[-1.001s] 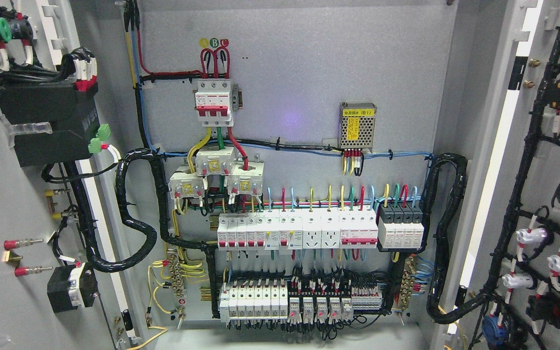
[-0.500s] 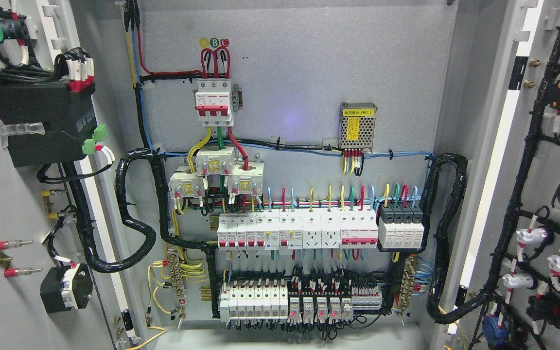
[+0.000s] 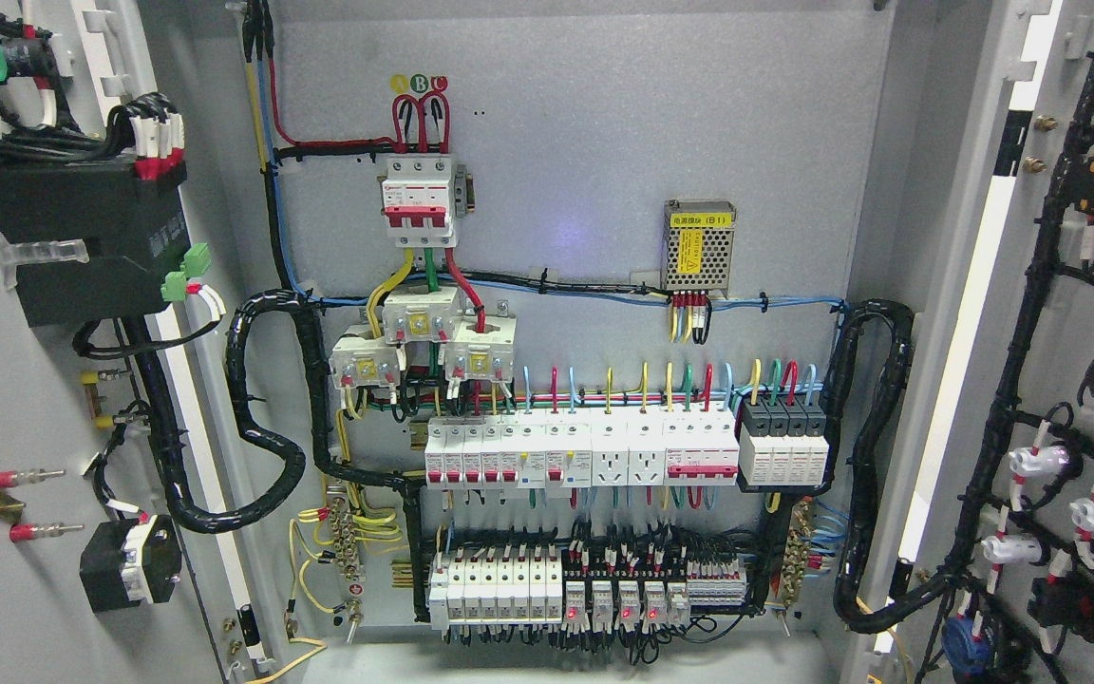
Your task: Open door with both hands
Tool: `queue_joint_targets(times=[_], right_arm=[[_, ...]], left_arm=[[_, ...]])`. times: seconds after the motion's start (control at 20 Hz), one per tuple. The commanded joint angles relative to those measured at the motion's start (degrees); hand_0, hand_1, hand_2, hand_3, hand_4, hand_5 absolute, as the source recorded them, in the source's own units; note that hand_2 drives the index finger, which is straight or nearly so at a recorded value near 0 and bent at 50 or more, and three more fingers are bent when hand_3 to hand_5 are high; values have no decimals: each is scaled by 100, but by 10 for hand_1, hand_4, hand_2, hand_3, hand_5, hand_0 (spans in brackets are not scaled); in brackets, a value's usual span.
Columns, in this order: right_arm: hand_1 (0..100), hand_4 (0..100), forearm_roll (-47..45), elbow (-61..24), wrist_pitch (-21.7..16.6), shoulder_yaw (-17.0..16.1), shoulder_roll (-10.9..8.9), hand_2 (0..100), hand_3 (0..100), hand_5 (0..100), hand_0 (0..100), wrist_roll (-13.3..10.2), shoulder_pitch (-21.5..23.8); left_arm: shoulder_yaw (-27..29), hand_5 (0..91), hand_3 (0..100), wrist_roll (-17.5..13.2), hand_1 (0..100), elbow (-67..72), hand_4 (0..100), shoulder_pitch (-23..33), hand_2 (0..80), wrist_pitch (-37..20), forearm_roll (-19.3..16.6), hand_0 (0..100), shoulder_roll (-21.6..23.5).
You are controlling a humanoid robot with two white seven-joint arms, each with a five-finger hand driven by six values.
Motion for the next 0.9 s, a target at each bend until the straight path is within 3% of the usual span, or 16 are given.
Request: queue_joint_targets(times=[0.0, 0.15, 0.45, 0.6, 0.85], right_arm=[[0, 0, 25, -490, 3, -571, -694, 0, 0, 0, 191, -109, 341], [0, 0, 34, -779, -14, -764, -878, 0, 0, 0, 191, -583, 569], [0, 0, 34, -1685, -138, -1116, -1695, 0, 0, 0, 191, -1611, 1272], [0, 0, 16, -1957, -173, -1397, -1924, 0, 0, 0, 191, -1718, 1702], [0, 0, -19, -2134, -848, -1924, -2074, 0, 0, 0, 191, -1727, 2406]], left_arm=[[-1079, 0, 0, 5, 0, -1651, 0, 22, 0, 6, 242, 0, 827], [-1378, 0, 0, 5, 0, -1933, 0, -13, 0, 23, 242, 0, 968], [-1887, 0, 0, 5, 0, -2302, 0, -189, 0, 32, 207, 0, 1082], [-2029, 0, 0, 5, 0, -2889, 0, -171, 0, 14, 206, 0, 1328], [-1976, 0, 0, 5, 0, -3664, 0, -101, 0, -21, 206, 0, 1557]])
